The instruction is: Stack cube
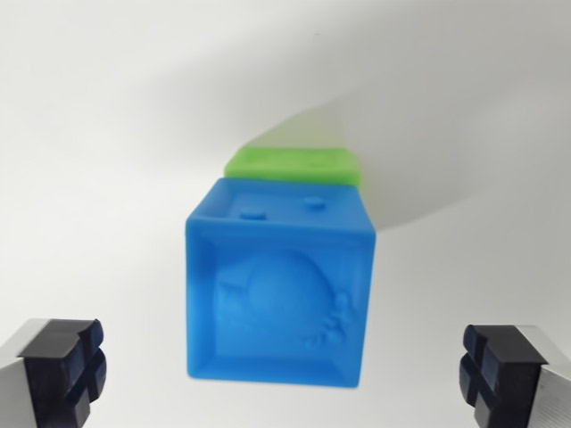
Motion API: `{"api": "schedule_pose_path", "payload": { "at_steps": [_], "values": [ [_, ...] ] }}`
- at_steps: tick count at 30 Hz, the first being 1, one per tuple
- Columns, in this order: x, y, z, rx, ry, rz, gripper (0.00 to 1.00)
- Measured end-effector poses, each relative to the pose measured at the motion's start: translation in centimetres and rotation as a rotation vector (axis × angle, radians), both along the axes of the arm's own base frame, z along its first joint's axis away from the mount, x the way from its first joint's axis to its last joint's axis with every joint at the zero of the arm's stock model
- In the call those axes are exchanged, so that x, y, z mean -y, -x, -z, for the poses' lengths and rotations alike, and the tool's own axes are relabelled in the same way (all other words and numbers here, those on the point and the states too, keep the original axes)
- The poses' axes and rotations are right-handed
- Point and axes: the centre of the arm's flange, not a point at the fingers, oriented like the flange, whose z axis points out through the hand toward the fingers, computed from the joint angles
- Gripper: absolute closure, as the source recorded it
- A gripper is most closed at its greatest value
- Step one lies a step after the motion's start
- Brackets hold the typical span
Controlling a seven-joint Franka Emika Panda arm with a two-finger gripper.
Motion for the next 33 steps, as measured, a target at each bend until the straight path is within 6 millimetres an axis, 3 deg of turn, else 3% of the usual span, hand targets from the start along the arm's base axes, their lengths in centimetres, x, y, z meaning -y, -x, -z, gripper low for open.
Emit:
{"api": "schedule_pose_path", "payload": {
  "at_steps": [33],
  "values": [
    [0.0, 0.0, -13.8, 0.001, 0.003, 0.000, 0.00]
  ]
}}
